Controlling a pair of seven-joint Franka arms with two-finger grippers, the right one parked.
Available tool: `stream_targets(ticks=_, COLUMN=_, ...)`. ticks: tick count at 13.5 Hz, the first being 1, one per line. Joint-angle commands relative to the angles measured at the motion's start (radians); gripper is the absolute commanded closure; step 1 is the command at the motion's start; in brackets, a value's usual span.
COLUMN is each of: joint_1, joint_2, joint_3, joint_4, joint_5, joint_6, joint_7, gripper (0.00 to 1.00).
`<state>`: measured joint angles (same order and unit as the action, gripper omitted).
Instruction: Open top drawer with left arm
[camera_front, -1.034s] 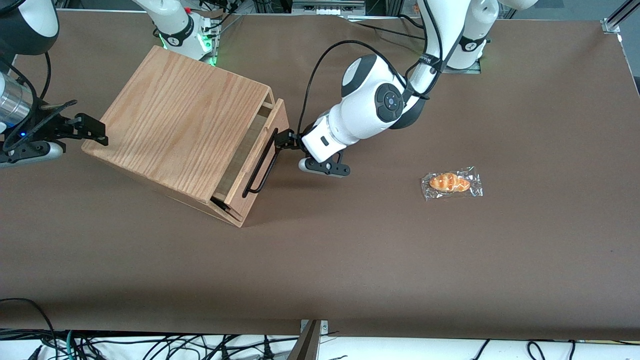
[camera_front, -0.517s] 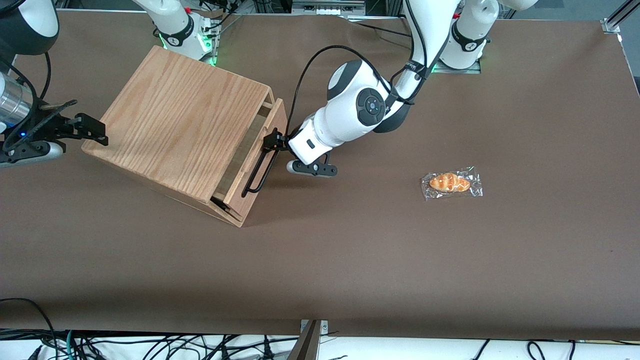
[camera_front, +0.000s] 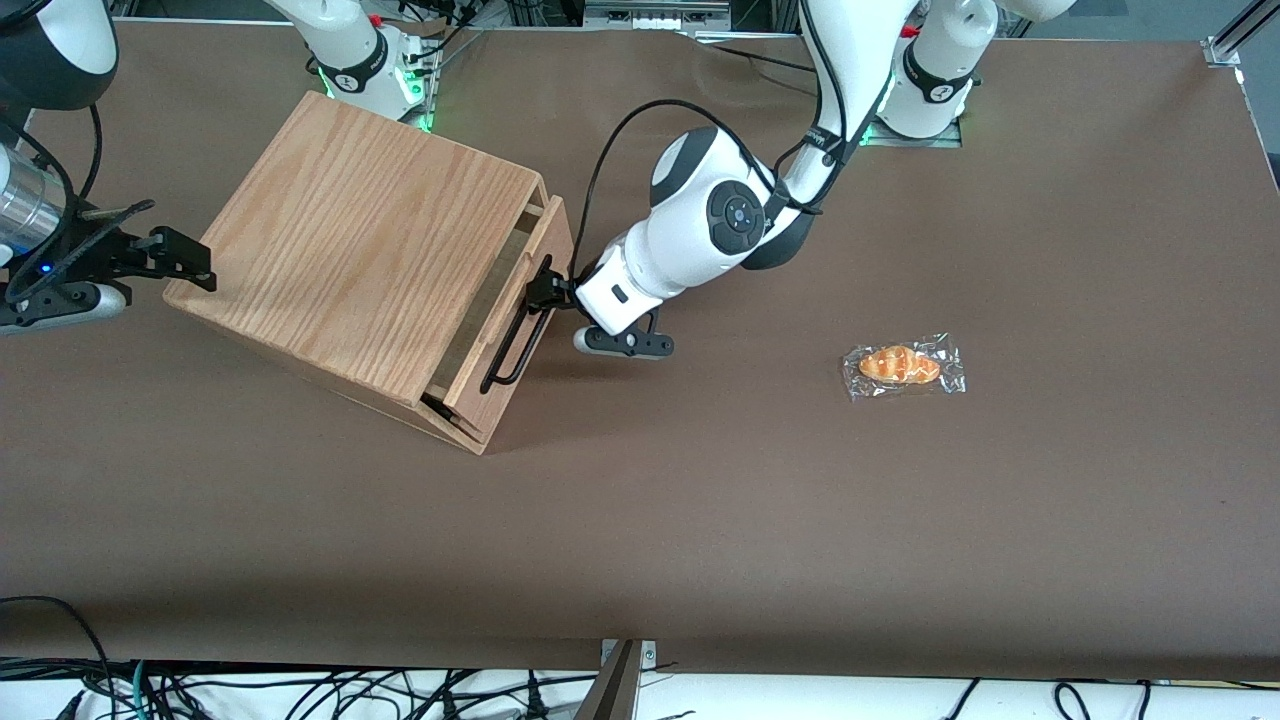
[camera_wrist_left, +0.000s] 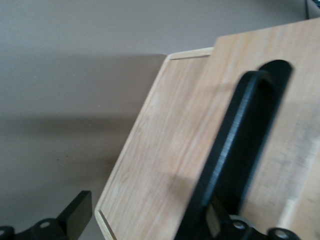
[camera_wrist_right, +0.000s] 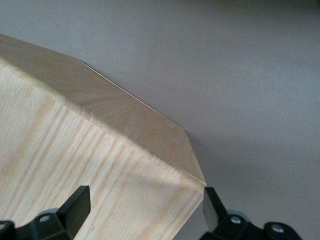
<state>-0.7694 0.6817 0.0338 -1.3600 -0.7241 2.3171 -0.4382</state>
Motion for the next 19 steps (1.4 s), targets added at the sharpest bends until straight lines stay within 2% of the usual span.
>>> stream_targets(ticks=1, joint_1=-0.005, joint_2=0.028, joint_3=0.014, joint_4=0.027, joint_5=0.057, joint_6=0.007, joint_7=-0.014, gripper=0.00)
stream_targets(ticks=5, joint_1=0.002, joint_2=0.032, joint_3=0.049, joint_4=0.021, joint_5=0.064, joint_6=0.005, joint_7=-0.008, gripper=0.00)
stream_targets(ticks=14, joint_1=0.130, joint_2=0.024, joint_3=0.051, joint_4=0.029, joint_5=0.071, joint_6=-0.007, joint_7=-0.004, gripper=0.00)
stream_targets(ticks=19, joint_1=0.153, joint_2=0.022, joint_3=0.051, joint_4=0.029, joint_5=0.069, joint_6=-0.008, joint_7=0.001, gripper=0.00)
